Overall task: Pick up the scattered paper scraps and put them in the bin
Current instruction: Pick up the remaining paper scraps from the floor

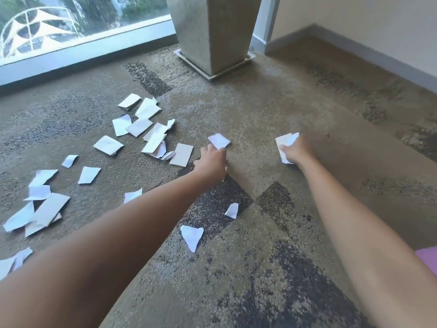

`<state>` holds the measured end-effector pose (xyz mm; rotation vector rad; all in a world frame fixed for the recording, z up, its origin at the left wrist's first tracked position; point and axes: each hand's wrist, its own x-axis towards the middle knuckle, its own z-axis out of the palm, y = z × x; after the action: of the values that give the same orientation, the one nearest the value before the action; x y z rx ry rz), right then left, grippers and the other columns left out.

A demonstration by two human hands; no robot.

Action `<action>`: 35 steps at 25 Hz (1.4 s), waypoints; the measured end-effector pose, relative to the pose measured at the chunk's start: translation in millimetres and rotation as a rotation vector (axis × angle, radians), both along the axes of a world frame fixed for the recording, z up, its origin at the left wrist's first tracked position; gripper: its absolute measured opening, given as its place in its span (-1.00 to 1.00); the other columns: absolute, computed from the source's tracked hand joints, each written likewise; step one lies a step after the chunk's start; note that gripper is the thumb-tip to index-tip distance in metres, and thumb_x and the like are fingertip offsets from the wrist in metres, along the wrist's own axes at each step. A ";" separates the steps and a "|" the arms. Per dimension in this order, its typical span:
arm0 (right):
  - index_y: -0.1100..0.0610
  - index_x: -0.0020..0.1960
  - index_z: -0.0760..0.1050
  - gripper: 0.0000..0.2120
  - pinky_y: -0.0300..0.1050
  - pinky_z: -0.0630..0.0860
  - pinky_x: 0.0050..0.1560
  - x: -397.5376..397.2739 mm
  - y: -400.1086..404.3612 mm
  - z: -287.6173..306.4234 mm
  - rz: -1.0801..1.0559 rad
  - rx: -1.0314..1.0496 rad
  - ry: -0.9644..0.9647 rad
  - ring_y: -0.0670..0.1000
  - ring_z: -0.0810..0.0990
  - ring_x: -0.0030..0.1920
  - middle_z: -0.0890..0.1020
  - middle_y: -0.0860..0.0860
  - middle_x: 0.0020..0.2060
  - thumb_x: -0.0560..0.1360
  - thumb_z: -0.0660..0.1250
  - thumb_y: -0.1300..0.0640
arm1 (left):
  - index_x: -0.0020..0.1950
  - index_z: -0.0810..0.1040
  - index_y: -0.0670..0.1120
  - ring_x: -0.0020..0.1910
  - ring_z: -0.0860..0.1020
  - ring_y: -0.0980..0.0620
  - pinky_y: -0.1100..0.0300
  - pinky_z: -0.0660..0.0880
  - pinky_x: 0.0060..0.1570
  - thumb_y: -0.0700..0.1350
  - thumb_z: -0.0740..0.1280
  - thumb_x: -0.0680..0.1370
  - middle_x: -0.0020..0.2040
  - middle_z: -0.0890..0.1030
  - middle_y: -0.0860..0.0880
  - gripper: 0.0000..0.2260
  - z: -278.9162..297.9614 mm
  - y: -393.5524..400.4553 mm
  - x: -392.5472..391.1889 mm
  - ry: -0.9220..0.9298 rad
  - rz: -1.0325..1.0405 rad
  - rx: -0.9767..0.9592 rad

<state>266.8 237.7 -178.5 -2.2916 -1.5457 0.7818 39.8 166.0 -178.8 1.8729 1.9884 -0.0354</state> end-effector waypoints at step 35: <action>0.39 0.43 0.23 -0.45 -0.03 0.43 0.15 -168.5 -1.4 6.4 0.384 -0.152 -0.022 0.24 0.47 0.30 0.46 0.28 0.32 0.55 0.31 0.18 | 0.18 0.50 -0.24 0.10 0.58 -0.20 -0.07 0.58 0.01 -0.22 0.62 0.28 0.09 0.59 -0.20 -0.46 36.8 -127.7 -32.9 0.145 -0.426 -0.332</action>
<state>98.3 236.3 -172.1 -2.1335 -2.0346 0.9992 6.9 38.4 -142.0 2.0697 1.5131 -0.5976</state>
